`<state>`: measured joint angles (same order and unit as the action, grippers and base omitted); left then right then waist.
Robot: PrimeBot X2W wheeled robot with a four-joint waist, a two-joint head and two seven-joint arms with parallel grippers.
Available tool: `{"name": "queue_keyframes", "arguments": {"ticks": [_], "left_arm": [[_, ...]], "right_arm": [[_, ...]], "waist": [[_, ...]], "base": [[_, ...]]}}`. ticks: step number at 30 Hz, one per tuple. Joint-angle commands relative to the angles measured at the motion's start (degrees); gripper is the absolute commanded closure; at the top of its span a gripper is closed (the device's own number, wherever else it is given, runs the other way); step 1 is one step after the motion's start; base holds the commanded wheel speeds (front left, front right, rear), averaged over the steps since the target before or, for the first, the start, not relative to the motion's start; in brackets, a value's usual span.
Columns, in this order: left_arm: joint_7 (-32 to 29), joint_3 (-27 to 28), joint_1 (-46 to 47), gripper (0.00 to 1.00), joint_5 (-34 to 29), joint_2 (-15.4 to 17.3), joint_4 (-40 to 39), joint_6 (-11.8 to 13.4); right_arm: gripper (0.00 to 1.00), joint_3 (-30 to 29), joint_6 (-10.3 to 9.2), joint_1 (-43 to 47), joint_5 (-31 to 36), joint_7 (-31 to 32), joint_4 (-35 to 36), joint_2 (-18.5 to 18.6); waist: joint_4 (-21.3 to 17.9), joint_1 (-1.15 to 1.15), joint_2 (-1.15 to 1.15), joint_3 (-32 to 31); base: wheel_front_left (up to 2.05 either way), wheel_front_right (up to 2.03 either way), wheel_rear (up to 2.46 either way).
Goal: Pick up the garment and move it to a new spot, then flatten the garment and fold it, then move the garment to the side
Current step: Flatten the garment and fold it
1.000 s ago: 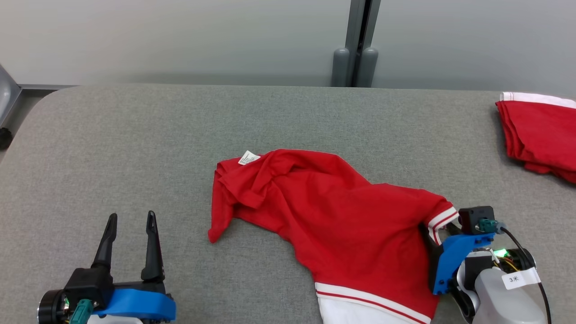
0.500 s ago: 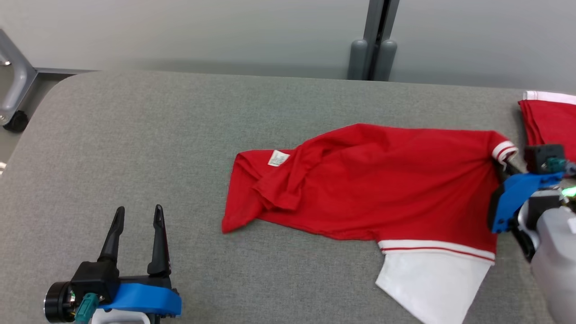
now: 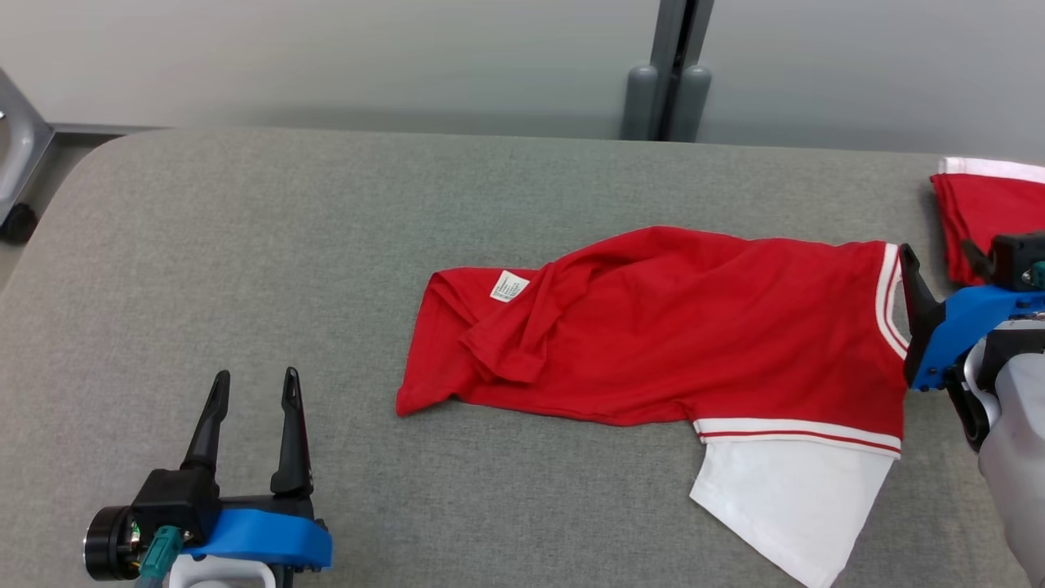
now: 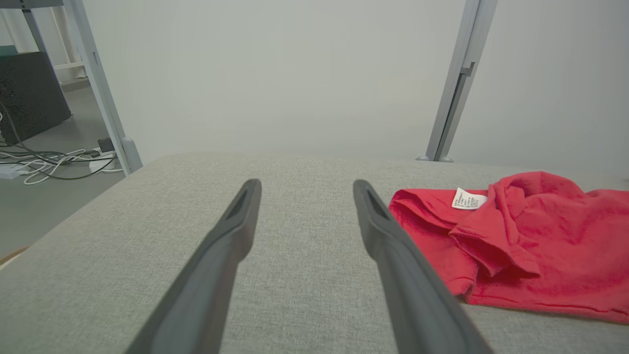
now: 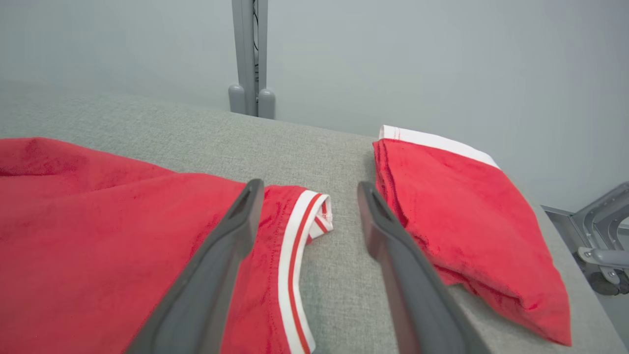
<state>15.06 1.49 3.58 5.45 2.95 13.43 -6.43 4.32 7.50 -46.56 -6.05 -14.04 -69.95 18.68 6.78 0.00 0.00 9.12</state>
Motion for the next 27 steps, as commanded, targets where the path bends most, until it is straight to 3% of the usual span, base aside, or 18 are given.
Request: {"name": "queue_keyframes", "arguments": {"ticks": [1, 5, 14, 21, 27], "left_arm": [[0.14, 0.34, -0.38, 0.00, -0.50, -0.11, 0.19, 0.19], [0.14, 0.62, -1.20, 0.00, -0.77, -0.11, 0.10, 0.12], [0.14, 1.01, -3.49, 0.00, -1.11, -0.12, 0.27, -0.17], [0.14, 0.85, -3.83, 0.00, -1.19, -0.09, 0.17, -0.40], [0.14, 0.96, -3.97, 0.00, -1.34, -0.09, 0.14, -0.55]], "right_arm": [[0.00, -0.98, -0.01, 1.46, -0.59, -0.84, 1.50, -0.46], [0.00, -3.46, -0.01, 4.87, -1.91, -1.19, 9.44, -2.04], [0.00, -6.64, -0.01, 23.66, -3.41, -1.15, 31.50, -7.49], [0.00, -5.90, -0.01, 35.23, -3.26, -0.78, 35.99, -11.30], [0.00, -6.11, -0.01, 38.58, -3.06, 1.35, 37.21, -12.28]], "waist": [[-1.02, 0.00, 0.00, -0.92], [-2.59, 0.00, 0.00, -2.50], [-4.54, 0.00, 0.00, -5.52], [-4.96, 0.00, 0.00, -5.90], [-5.36, 0.00, 0.00, -5.85]], "base": [[0.00, 0.00, 0.00], [0.00, 0.00, 0.00], [0.00, 0.00, 0.00], [0.00, 0.00, 0.00], [0.00, 0.00, 0.00]]}}
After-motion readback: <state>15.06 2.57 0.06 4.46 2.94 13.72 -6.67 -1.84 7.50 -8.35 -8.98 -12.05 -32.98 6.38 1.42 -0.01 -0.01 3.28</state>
